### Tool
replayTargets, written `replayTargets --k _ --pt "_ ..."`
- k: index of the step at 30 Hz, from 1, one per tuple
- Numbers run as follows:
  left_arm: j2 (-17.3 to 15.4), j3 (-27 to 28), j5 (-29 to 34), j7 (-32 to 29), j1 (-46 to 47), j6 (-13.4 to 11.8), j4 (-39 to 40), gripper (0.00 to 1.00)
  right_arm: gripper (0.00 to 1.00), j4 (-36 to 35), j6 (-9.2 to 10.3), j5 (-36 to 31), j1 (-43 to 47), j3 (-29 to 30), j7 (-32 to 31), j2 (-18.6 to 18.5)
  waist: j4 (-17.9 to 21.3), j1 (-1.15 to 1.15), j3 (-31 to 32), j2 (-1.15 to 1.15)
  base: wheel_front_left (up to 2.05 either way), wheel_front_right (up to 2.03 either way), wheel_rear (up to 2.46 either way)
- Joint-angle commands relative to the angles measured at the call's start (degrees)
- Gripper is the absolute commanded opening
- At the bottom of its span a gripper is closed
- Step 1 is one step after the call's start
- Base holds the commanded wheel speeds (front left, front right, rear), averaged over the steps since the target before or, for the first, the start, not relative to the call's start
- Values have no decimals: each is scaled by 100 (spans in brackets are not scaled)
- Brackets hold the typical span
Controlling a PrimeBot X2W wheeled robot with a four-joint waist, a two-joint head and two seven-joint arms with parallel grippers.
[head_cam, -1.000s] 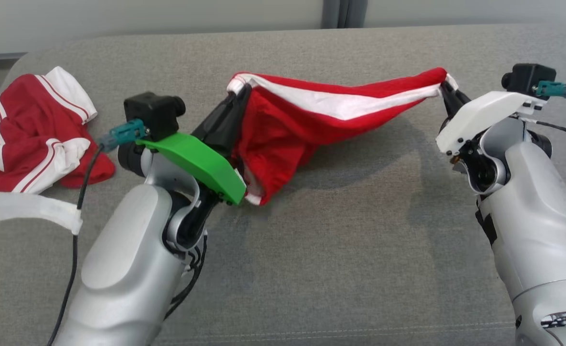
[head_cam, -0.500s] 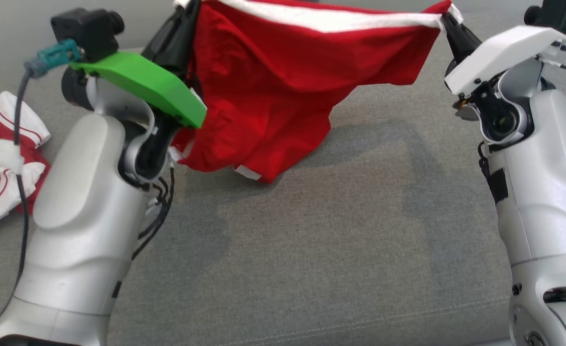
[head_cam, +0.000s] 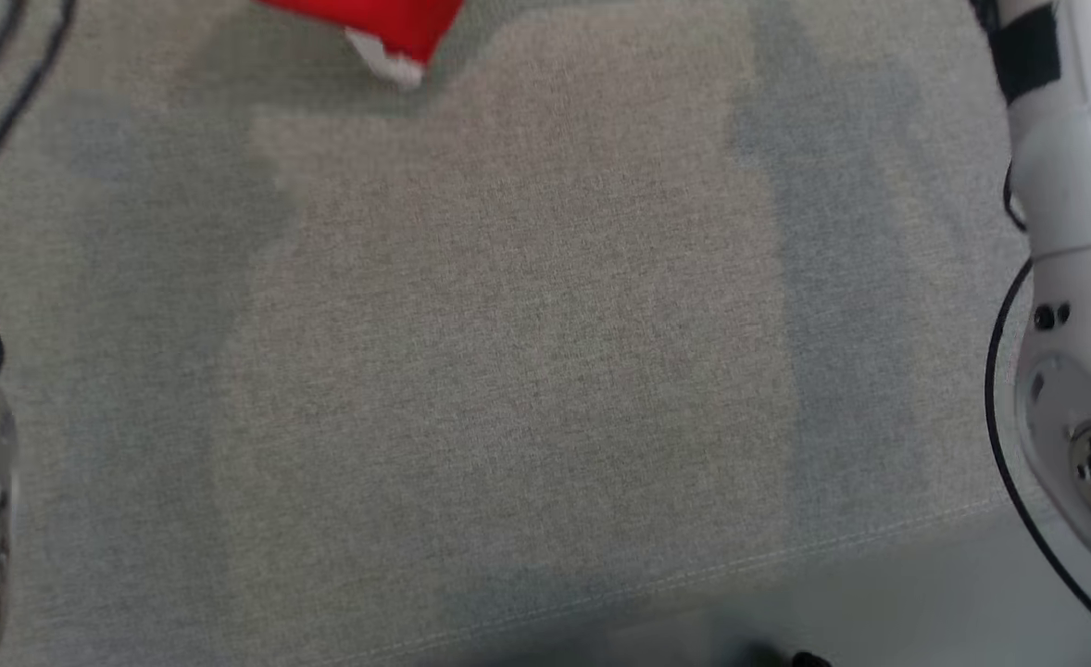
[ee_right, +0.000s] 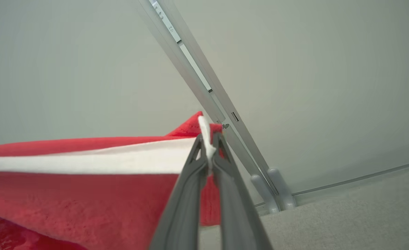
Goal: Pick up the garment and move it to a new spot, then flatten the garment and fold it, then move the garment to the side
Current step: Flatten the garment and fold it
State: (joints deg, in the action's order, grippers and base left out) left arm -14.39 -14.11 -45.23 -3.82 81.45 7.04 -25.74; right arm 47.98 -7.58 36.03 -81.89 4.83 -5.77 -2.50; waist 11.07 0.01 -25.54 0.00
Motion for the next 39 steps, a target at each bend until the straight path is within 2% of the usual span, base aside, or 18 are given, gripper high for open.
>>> replayTargets --k 1,8,13,18,21,28,33,39 --pt "-80 164 -87 107 238 -50 37 0 0 47 16 40 -165 24 119 -62 305 -1 -871 0 0 0 0" --pt "-124 531 -302 735 962 7 255 0 0 24 20 -323 -1290 -346 1019 -71 286 -1 -1112 0 0 0 0" --pt "-82 304 -308 1002 367 34 338 0 0 -9 17 -679 -1160 -552 1095 -66 110 -1 -1227 0 0 0 0" --pt "-38 -194 -372 1271 -711 50 472 0 0 16 11 -874 -452 -859 803 -187 -103 -1 -1186 0 0 0 0" --pt "-122 -490 -403 1445 -1427 52 615 0 0 -111 11 -939 39 -1101 630 -343 -194 -1 -1050 0 0 0 0" --pt "-147 -918 -333 1742 -2973 38 860 0 0 -655 11 -392 1342 -1174 -91 -635 -394 -1 -366 0 0 0 0" --pt "-268 -1283 -175 1566 -3808 -111 1041 0 0 -1351 11 -94 2470 -1129 -674 -908 -455 -1 115 0 0 0 0" --pt "-508 -1726 133 1233 -4533 -350 1168 0 0 -1880 11 -94 3609 -892 -1049 -969 -498 -1 629 0 0 0 0"
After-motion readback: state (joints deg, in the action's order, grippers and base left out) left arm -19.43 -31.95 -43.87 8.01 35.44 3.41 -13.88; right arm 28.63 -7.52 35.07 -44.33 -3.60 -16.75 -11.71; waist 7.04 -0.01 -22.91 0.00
